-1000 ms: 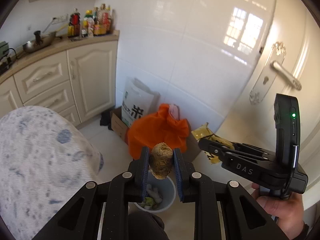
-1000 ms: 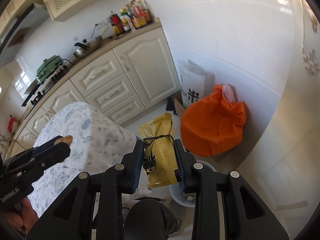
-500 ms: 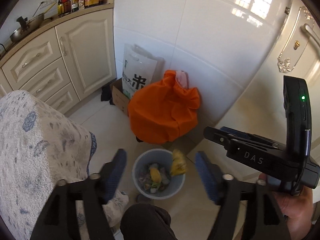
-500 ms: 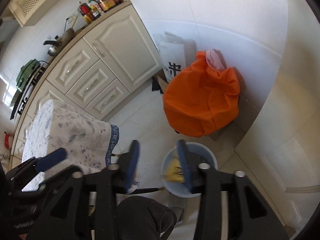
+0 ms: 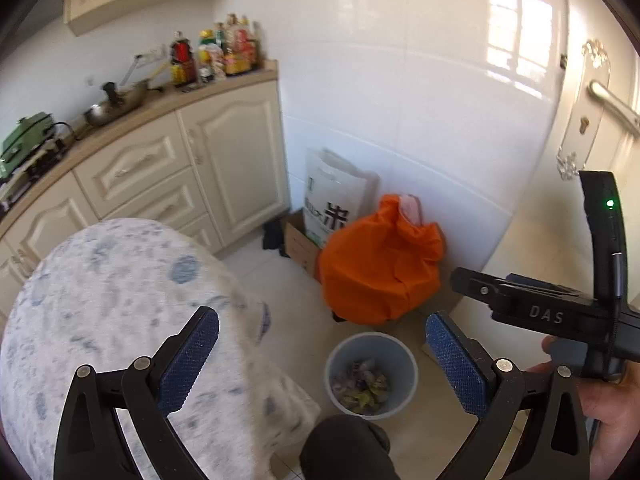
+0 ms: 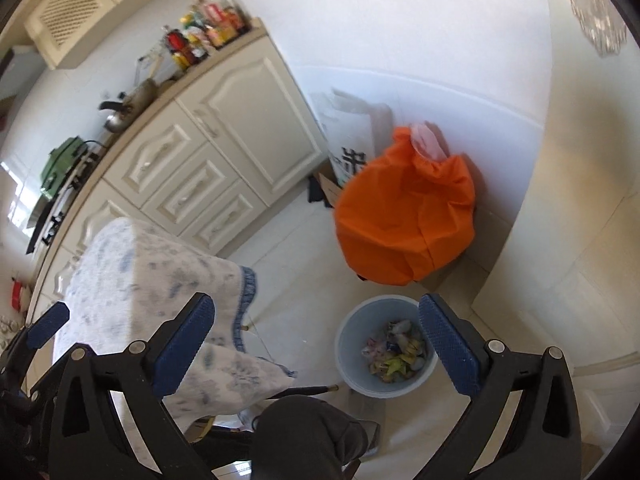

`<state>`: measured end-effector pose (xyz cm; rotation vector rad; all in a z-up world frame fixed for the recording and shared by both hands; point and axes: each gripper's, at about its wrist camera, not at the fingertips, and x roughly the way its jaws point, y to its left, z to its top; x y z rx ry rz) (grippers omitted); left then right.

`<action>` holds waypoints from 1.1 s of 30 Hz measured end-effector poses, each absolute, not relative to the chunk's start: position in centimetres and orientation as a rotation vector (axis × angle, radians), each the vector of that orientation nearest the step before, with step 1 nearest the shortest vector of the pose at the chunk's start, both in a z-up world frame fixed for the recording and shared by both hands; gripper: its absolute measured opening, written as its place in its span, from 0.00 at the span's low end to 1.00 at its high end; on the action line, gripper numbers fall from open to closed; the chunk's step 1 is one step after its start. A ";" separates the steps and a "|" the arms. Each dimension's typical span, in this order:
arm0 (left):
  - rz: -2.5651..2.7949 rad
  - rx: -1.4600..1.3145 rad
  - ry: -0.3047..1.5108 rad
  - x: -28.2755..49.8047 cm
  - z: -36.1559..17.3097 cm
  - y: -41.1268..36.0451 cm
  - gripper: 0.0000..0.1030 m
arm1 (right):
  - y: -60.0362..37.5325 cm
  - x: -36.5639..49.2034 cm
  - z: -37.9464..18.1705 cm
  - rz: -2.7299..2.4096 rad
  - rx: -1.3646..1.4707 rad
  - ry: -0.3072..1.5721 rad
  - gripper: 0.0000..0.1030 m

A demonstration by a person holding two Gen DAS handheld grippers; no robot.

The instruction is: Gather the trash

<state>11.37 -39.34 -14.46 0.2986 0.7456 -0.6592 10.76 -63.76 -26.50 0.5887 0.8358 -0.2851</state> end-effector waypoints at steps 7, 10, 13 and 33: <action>-0.559 0.178 0.671 7.7 -10.3 -29.8 0.99 | -57.3 10.5 -19.8 -0.183 0.500 0.746 1.00; -0.502 0.150 0.628 5.4 -8.6 -24.8 0.99 | -54.1 10.5 -17.1 -0.132 0.461 0.701 1.00; -0.435 0.111 0.587 3.5 -6.7 -19.6 0.99 | -50.4 10.4 -14.4 -0.076 0.421 0.655 1.00; -0.060 -0.011 0.399 -3.7 -3.4 -2.2 0.99 | -28.8 11.6 -5.2 0.094 0.076 0.461 1.00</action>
